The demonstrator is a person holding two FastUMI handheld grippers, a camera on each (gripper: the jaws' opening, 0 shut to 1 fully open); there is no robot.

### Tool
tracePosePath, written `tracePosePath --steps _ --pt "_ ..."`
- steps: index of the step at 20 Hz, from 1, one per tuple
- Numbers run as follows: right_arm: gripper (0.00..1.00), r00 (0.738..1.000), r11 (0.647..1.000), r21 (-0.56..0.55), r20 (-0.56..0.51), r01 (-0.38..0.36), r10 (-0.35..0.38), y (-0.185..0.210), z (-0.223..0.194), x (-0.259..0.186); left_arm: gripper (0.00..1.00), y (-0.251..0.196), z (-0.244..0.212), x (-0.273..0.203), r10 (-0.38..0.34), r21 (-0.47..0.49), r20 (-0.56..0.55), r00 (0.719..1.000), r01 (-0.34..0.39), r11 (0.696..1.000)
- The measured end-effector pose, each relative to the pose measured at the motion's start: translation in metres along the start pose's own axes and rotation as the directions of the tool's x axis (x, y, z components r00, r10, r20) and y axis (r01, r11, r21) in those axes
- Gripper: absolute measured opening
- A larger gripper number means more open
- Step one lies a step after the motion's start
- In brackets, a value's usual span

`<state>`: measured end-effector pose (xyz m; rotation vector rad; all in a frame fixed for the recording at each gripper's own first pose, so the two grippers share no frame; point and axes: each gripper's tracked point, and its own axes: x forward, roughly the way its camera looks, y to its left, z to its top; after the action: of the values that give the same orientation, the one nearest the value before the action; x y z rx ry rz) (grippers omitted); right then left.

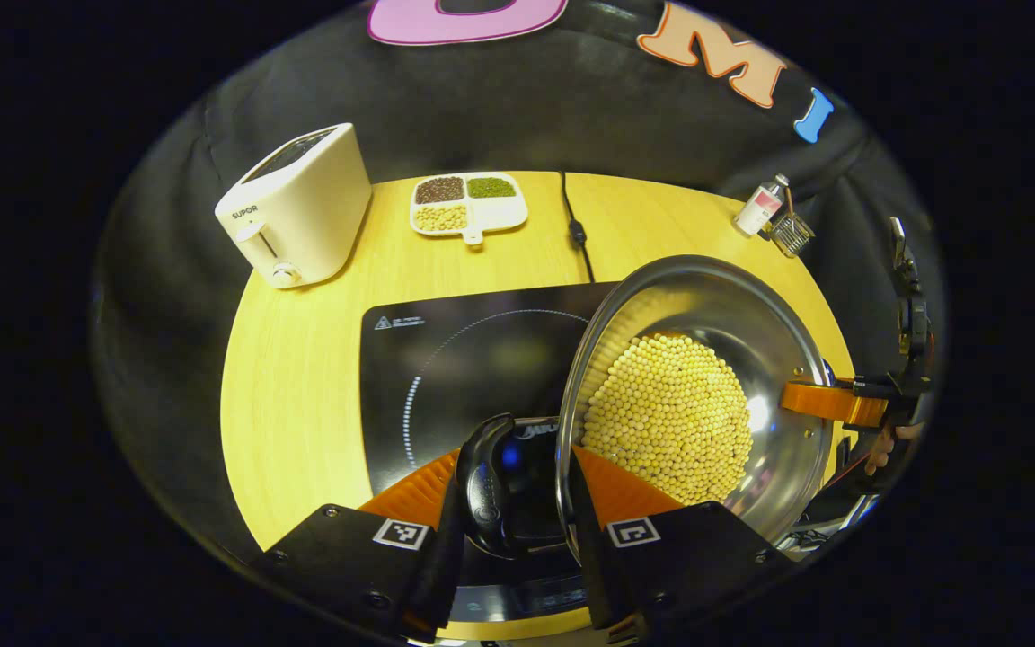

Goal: First push the handle of the pot to place it horizontally, then grasp the pot with both hands and set it on the induction cooktop.

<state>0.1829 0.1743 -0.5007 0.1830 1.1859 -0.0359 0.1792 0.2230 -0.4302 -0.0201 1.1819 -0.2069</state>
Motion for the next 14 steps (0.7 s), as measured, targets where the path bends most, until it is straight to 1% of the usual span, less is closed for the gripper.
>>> tracePosePath --steps 1,2,3,4,5,7,9,14 --pt "0.43 1.000 1.000 -0.003 -0.004 0.005 -0.005 0.008 0.000 0.001 0.57 0.009 -0.001 0.000 -0.003 -0.005 -0.003 1.000 0.003 1.000" --pt "0.50 1.000 1.000 -0.011 -0.007 0.011 -0.011 0.011 -0.002 0.004 0.57 0.016 -0.002 0.001 -0.007 -0.010 -0.003 1.000 0.007 1.000" --pt "0.50 1.000 1.000 -0.017 -0.009 0.015 -0.015 0.015 -0.001 0.006 0.57 0.024 -0.003 0.002 -0.010 -0.017 -0.003 1.000 0.010 1.000" --pt "0.43 1.000 1.000 -0.020 -0.012 0.017 -0.018 0.024 0.000 0.007 0.57 0.031 -0.003 0.001 -0.012 -0.019 -0.002 1.000 0.012 1.000" --pt "0.50 1.000 1.000 -0.021 -0.016 0.020 -0.020 0.031 0.001 0.008 0.57 0.037 -0.003 0.001 -0.013 -0.021 0.001 1.000 0.013 1.000" --pt "0.50 1.000 0.999 -0.024 -0.018 0.023 -0.024 0.044 0.002 0.012 0.57 0.048 -0.001 0.001 -0.011 -0.016 0.008 1.000 0.011 1.000" --pt "0.43 0.999 1.000 -0.017 -0.022 0.025 -0.026 0.054 0.001 0.015 0.57 0.059 0.004 -0.002 -0.007 0.001 0.011 1.000 0.007 1.000" --pt "0.43 0.999 1.000 0.005 -0.017 0.030 -0.030 0.069 0.006 0.024 0.57 0.077 0.016 0.004 0.013 0.046 0.051 0.999 -0.015 0.999"
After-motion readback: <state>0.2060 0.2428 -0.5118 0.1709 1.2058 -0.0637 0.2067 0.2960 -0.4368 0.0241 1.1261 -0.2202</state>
